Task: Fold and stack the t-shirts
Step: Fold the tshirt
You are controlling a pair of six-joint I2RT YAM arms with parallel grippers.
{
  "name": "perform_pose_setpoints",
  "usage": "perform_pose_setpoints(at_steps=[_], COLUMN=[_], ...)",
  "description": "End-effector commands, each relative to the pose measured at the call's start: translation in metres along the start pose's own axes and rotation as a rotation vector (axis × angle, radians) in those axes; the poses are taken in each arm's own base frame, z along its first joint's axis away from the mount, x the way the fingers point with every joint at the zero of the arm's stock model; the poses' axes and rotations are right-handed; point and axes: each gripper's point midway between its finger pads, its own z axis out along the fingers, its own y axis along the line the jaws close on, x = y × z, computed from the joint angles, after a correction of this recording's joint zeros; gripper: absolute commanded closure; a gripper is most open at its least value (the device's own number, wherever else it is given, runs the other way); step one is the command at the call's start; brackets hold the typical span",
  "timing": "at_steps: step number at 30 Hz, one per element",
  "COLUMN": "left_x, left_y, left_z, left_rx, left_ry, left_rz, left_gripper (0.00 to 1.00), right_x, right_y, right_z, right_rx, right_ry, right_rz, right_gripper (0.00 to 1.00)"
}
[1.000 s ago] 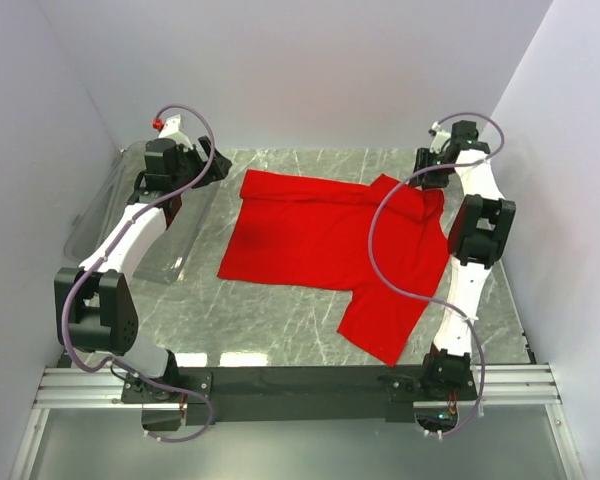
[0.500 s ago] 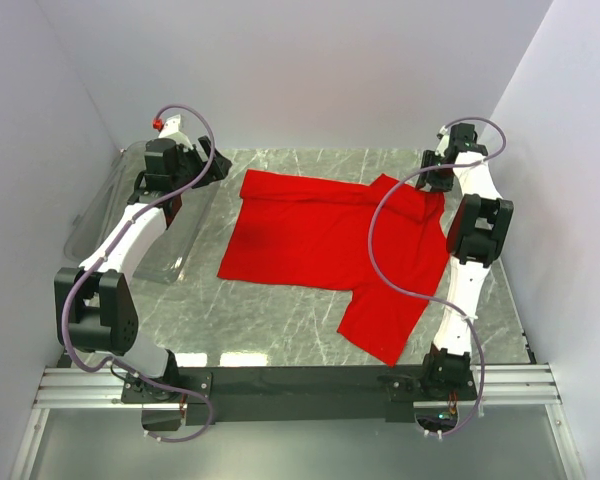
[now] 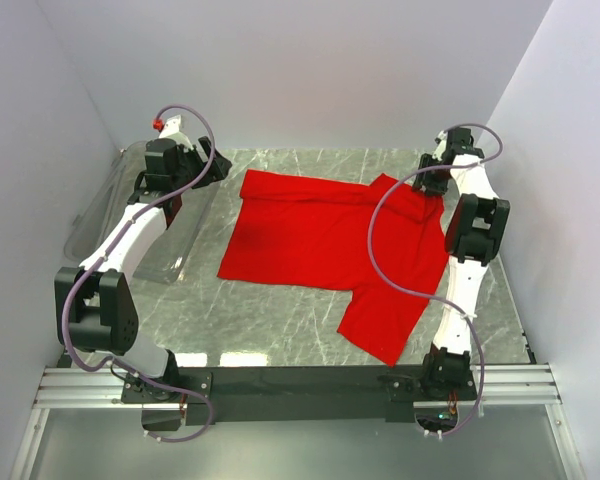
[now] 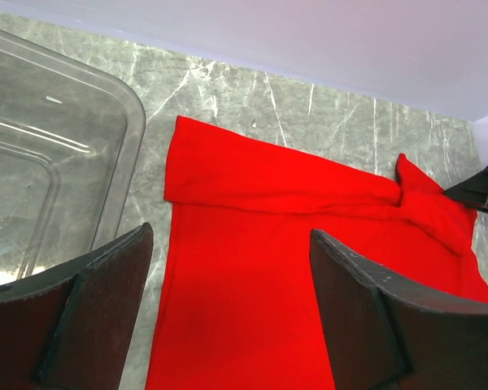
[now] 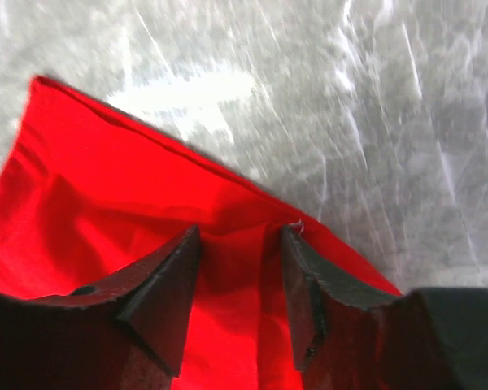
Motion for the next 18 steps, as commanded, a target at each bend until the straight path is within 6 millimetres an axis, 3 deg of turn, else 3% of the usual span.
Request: perform_pose_setpoints(at_steps=[1,9,18], left_x=[-0.017,-0.018,-0.019], left_y=[-0.009,-0.009,-0.011], left_z=[-0.003,-0.004,-0.003], left_rx=[0.022,0.018,0.024], left_ry=[-0.034,-0.034,-0.035], left_rz=[0.004,0.006,0.003], left_gripper=[0.18,0.18,0.18], right_x=[-0.022,-0.037,-0.048], right_y=[0.016,0.035,0.037], right_z=[-0.001,-0.006,-0.016], right_rx=[-0.05,-0.149,-0.19], right_ry=[-0.063,-0.12,-0.178], right_rz=[-0.004,-0.001,-0.018], right_gripper=[0.49,0.69,0.92])
